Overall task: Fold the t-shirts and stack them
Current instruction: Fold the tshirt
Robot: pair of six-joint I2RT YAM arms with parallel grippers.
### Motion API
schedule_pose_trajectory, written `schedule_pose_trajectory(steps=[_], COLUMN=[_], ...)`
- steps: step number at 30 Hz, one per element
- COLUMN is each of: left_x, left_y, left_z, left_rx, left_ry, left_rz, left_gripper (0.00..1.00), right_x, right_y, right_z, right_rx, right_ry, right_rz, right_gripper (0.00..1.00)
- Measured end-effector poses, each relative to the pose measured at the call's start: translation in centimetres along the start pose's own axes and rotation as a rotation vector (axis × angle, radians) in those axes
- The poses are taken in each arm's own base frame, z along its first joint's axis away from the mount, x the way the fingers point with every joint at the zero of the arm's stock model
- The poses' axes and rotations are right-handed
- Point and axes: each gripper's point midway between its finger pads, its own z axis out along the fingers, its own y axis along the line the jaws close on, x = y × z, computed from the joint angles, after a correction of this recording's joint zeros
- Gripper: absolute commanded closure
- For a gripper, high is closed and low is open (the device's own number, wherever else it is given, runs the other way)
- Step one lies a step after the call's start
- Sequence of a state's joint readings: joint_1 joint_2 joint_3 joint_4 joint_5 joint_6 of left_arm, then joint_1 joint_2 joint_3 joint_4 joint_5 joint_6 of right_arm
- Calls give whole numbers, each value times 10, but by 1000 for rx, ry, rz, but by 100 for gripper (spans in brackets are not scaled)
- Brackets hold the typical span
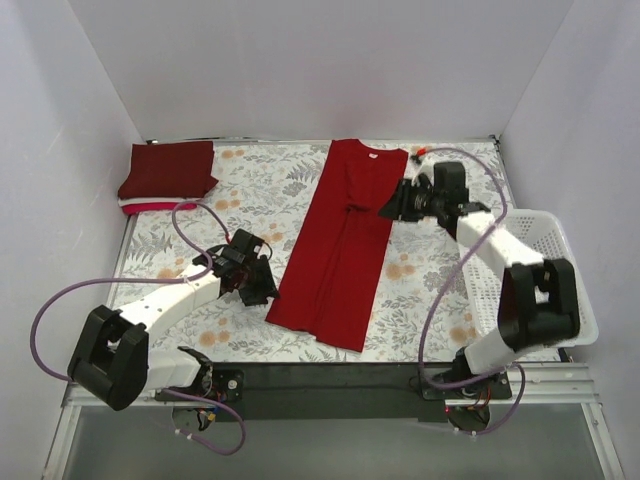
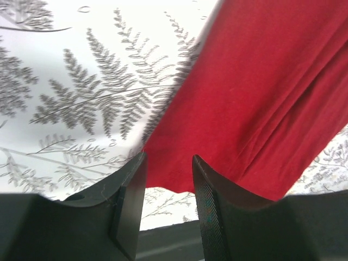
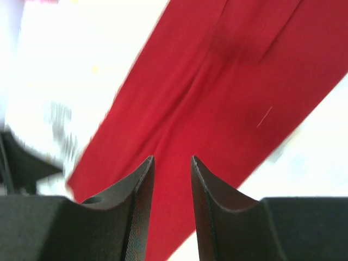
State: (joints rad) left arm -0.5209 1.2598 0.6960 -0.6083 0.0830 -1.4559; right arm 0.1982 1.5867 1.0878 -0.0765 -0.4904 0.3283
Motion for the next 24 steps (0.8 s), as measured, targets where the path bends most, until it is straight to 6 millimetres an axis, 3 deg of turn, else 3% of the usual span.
schedule_pose_trajectory(steps=[3, 7, 9, 14, 20, 24], left_x=[-1, 0, 3, 17, 25, 29], left_y=[6, 15, 19, 31, 34, 33], left_z=[-4, -4, -2, 4, 8, 13], left_rx=[-27, -65, -77, -116, -124, -123], left_ry=[-17, -23, -17, 34, 66, 84], left_rz=[0, 0, 3, 18, 29, 34], left_gripper=[62, 60, 60, 59, 59, 59], right_x=[76, 199, 230, 261, 288, 291], right_y=[27, 33, 33, 44, 47, 51], right_z=[-18, -45, -61, -84, -86, -81], right_rx=[-25, 34, 61, 54, 72, 81], right_ry=[99, 322, 364, 327, 368, 367], right_rz=[9, 73, 97, 170, 269, 301], right_gripper=[60, 56, 52, 50, 49, 50])
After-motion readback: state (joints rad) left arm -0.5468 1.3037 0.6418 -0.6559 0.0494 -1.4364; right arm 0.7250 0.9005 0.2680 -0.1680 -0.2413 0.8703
